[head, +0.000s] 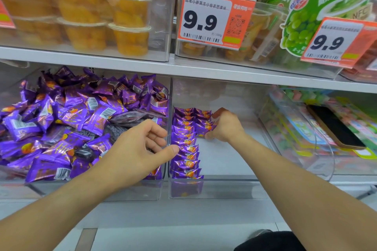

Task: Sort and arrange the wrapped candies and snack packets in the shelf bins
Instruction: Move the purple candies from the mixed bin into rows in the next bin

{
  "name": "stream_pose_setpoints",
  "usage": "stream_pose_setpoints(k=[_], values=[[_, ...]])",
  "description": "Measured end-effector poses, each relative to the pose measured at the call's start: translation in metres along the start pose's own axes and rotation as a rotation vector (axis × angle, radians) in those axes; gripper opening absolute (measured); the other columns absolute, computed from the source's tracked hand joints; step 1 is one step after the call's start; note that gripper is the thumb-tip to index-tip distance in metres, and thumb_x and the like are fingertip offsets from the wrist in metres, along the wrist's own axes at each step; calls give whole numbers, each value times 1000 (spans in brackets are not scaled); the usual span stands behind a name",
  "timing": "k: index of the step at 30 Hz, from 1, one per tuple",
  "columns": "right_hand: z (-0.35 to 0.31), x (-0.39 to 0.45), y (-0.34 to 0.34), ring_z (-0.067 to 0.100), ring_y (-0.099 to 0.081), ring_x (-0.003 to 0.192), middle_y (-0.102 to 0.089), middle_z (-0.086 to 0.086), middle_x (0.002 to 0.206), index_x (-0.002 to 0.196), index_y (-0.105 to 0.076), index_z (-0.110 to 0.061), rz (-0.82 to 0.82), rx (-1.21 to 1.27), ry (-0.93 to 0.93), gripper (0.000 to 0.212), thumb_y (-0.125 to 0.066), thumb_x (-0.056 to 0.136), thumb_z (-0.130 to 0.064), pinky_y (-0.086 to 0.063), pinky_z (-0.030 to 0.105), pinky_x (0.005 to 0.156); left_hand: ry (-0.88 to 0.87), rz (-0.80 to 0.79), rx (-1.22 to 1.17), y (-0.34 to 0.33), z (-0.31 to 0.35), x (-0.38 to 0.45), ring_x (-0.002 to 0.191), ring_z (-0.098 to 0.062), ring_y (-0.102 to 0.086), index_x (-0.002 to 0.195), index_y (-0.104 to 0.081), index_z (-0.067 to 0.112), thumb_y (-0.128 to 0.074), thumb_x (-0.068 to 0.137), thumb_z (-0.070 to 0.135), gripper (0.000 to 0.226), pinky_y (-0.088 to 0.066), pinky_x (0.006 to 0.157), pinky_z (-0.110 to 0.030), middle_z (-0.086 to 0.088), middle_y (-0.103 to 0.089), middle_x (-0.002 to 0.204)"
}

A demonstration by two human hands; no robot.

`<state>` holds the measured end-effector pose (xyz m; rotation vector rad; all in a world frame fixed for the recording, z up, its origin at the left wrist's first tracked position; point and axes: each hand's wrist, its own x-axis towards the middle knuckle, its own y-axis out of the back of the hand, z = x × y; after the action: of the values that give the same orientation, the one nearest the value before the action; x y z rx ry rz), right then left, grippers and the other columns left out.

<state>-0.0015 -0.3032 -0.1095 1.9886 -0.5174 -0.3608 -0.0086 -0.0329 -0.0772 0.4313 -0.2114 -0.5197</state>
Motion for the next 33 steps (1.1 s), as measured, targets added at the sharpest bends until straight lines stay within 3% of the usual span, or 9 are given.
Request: stream_pose_setpoints(k=[6, 11, 14, 16, 19, 23, 26, 29, 33], values=[[2, 3, 0, 20, -58, 85, -65, 7, 108, 115, -59, -8, -8, -19, 0, 62, -91, 65, -26, -45, 27, 67, 7, -21, -10, 1, 0, 0, 75, -13, -65, 96, -62, 23, -82, 71, 37, 35, -58, 71, -29, -2, -66, 90], [9, 8, 5, 23, -63, 100, -66, 6, 113, 121, -58, -10, -18, -42, -11, 70, -92, 63, -28, -46, 26, 72, 2, -40, 11, 6, 2, -1, 75, -10, -66, 97, -64, 25, -78, 72, 43, 34, -59, 73, -30, 0, -68, 89], [3, 1, 20, 22, -66, 101, -67, 3, 104, 113, -65, -13, 50, -30, 18, 48, -86, 72, -25, -51, 27, 78, -49, 51, 58, 20, 3, 2, 69, -9, -63, 93, -67, 26, -75, 81, 38, 18, -56, 69, -28, 7, -68, 81], [-12, -13, 27, 13, -69, 84, -69, -4, 85, 92, -69, -18, 156, 122, 120, 17, -78, 78, -15, -55, 25, 75, -125, 178, 163, 38, 4, 4, 59, -9, -56, 87, -68, 27, -73, 82, 31, 8, -50, 62, -21, 8, -64, 74], [-53, -53, 29, 2, -58, 61, -68, -5, 72, 76, -67, -21, 155, 434, 364, 17, -77, 81, -7, -50, 15, 62, -185, 336, 424, 72, 0, 7, 62, -10, -54, 87, -68, 28, -73, 82, 26, 7, -41, 61, -14, 9, -62, 71], [-104, -101, 22, 8, -60, 63, -67, -6, 74, 80, -68, -19, 40, 525, 718, 17, -77, 82, -5, -49, 17, 62, -67, 273, 722, 95, -31, 17, 99, -18, -57, 125, -59, 18, -79, 76, 41, 57, -45, 87, -31, -1, -57, 111], [-126, -105, 10, 11, -62, 66, -68, -5, 79, 84, -68, -20, -25, 475, 780, 18, -77, 81, -4, -53, 21, 64, -38, 234, 791, 92, -42, 23, 108, -26, -54, 129, -58, 14, -80, 77, 35, 60, -46, 95, -38, -6, -53, 116], [-144, -92, -2, 7, -63, 68, -68, -6, 84, 88, -67, -25, -84, 412, 690, 24, -76, 80, -3, -50, 15, 66, -60, 334, 707, 94, -40, 24, 90, -21, -58, 118, -68, 15, -75, 78, 15, 40, -46, 87, -28, -3, -60, 101], [-172, -55, -9, 15, -67, 80, -68, -5, 93, 103, -67, -19, -88, 332, 558, 25, -77, 82, -14, -54, 24, 79, 6, 459, 286, 110, -29, 12, 71, 0, -63, 107, -72, 16, -70, 87, 11, 21, -44, 68, -1, 13, -67, 80]])
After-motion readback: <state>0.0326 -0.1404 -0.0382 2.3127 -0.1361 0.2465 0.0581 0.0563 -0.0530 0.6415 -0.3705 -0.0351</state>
